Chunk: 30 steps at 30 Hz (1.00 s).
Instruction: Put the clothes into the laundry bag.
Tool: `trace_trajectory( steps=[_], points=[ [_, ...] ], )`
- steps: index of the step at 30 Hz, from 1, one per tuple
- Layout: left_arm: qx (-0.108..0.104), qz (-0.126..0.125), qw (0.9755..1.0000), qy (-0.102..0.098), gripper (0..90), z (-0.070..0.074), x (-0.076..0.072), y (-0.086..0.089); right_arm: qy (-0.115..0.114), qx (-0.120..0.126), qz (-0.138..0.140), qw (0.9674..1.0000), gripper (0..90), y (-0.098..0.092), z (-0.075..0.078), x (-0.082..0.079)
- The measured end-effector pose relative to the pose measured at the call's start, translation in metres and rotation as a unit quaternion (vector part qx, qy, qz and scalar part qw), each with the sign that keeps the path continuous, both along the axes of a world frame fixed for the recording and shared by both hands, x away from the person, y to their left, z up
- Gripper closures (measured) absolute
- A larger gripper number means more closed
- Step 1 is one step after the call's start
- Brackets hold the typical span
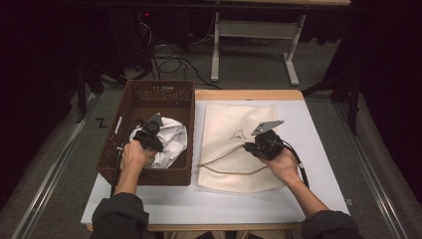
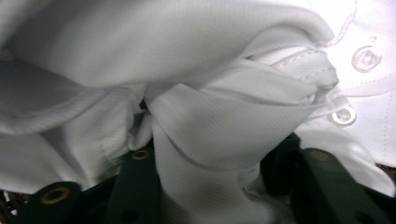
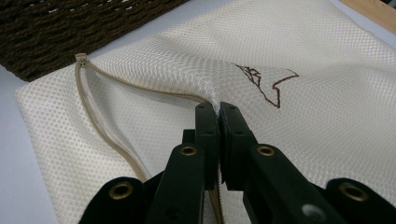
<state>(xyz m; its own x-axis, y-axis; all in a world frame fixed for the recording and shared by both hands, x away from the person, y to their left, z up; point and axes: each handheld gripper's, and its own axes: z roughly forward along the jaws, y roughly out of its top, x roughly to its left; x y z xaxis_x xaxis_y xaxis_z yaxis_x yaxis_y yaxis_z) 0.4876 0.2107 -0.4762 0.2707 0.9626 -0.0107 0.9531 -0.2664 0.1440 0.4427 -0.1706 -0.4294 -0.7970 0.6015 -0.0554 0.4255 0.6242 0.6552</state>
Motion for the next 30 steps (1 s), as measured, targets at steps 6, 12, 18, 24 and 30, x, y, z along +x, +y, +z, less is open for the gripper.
trace_trajectory(
  steps=[6, 12, 18, 24, 30],
  points=[
    [-0.010, -0.006, 0.9996, -0.026, 63.4, 0.012, -0.001, 0.001, 0.004, -0.003, -0.007, 1.0000, 88.4, -0.003, 0.000, 0.003],
    [-0.027, -0.015, 0.9984, -0.048, 63.6, 0.028, -0.006, 0.006, 0.001, -0.004, -0.008, 1.0000, 88.4, -0.003, 0.000, 0.003],
    [-0.024, -0.018, 0.9971, -0.069, 63.7, 0.051, -0.012, 0.008, 0.000, -0.001, -0.009, 1.0000, 88.4, -0.004, 0.002, 0.003],
    [-0.042, -0.031, 0.9953, -0.081, 63.6, 0.066, -0.019, 0.007, 0.000, -0.001, -0.010, 0.9999, 88.4, -0.005, 0.002, 0.002],
    [-0.057, -0.053, 0.9932, -0.086, 63.5, 0.083, -0.028, 0.002, 0.000, -0.004, -0.015, 0.9999, 88.4, -0.005, 0.002, 0.003]
  ],
)
